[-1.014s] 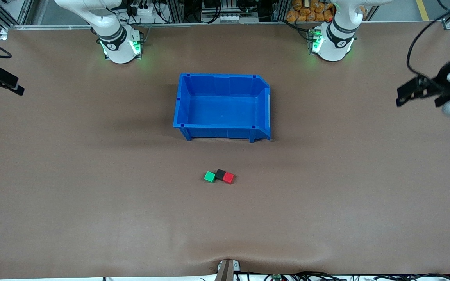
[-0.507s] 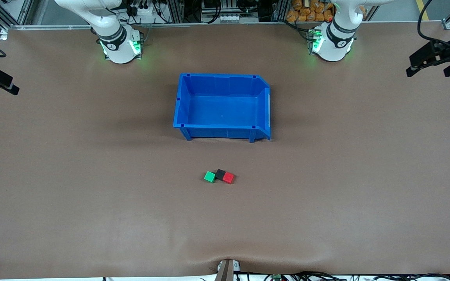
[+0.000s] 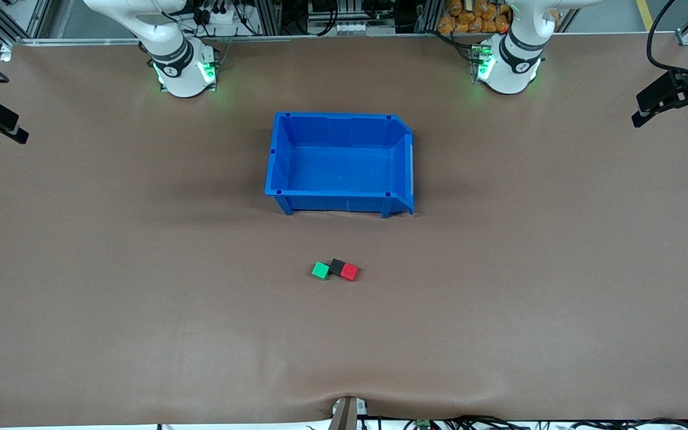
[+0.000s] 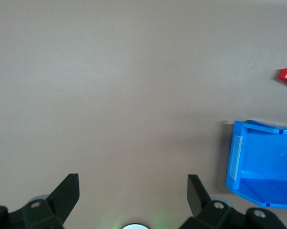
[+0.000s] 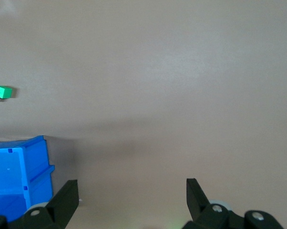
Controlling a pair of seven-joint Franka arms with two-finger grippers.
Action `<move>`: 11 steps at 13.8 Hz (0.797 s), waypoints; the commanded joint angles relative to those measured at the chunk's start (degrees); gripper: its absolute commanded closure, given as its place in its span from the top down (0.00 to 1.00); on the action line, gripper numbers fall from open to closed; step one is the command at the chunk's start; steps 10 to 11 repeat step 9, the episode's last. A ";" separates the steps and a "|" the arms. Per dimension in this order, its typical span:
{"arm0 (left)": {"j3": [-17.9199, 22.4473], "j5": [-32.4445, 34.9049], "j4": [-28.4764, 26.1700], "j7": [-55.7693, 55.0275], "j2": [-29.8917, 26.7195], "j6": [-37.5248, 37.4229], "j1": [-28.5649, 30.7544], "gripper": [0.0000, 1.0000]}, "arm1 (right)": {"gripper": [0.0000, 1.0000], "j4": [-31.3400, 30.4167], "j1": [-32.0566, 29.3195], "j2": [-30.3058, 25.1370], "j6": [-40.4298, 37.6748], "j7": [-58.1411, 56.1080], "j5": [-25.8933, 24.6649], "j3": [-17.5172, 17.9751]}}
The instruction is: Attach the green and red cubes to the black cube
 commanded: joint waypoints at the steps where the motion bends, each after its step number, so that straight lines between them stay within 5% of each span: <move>1: -0.06 0.82 0.52 -0.11 0.86 0.43 0.15 1.00 | 1.00 0.77 0.36 -0.01 -0.97 0.81 0.51 0.20; 11: -0.14 0.12 0.79 0.94 1.83 0.43 0.85 1.00 | 1.00 0.33 1.24 0.17 -0.97 0.72 0.51 0.11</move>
